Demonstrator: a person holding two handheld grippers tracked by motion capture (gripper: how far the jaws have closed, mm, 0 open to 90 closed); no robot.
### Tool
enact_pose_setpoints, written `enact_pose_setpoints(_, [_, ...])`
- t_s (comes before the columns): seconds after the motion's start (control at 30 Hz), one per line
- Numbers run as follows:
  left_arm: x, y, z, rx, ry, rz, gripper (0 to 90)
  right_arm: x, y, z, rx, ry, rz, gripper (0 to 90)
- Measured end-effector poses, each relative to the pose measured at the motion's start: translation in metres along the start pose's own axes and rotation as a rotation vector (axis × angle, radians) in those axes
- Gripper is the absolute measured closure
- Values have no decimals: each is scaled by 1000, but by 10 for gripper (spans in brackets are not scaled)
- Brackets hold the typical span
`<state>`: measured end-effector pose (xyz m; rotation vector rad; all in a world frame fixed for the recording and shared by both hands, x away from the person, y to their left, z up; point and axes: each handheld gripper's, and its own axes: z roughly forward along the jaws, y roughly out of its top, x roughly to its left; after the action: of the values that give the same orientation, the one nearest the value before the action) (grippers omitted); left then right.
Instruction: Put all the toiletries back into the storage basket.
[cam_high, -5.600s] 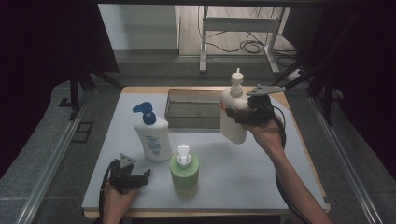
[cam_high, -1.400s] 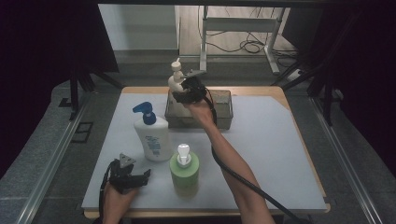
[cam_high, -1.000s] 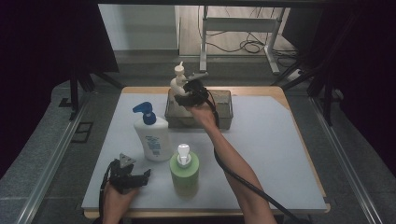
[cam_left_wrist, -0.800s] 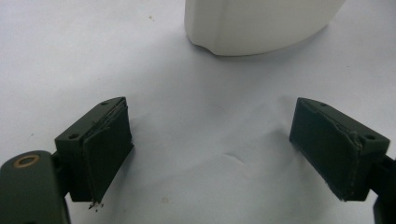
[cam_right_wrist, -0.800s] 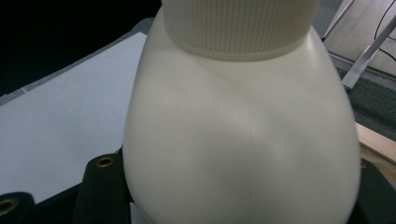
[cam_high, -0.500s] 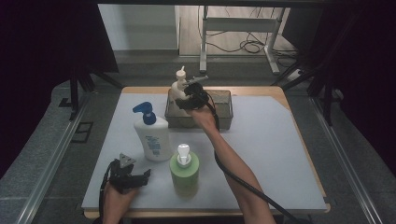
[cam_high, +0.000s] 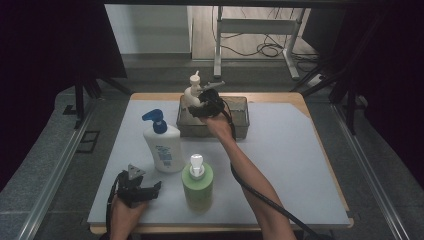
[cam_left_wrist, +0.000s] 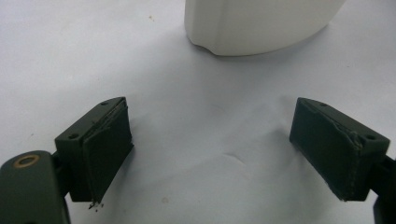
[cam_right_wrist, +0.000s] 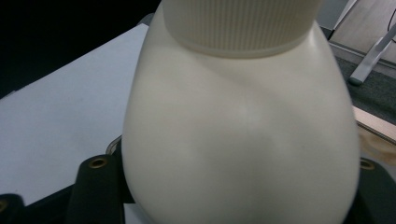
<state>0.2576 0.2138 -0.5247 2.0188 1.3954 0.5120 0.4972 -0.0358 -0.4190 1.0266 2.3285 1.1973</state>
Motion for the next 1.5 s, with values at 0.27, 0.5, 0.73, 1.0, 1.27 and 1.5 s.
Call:
enact_pose_setpoints(0.27, [0,0,0,1,1,1,122,-1,0,-10,4,1,-30,274])
enact_pose_setpoints(0.5, [0,0,0,-2,0,-2,123,-5,-2,-25,5,30,-56,255])
enact_pose_setpoints(0.73, [0,0,0,0,1,0,123,-11,-7,-43,9,57,-58,291])
enact_pose_setpoints(1.0, [0,0,0,-1,2,1,123,-25,-21,-52,50,100,-46,369])
enact_pose_setpoints(1.27, [0,0,0,-2,1,1,123,-43,-30,-53,77,87,7,643])
enact_pose_setpoints(1.5, [0,0,0,0,1,0,123,-44,-35,-39,98,61,12,875])
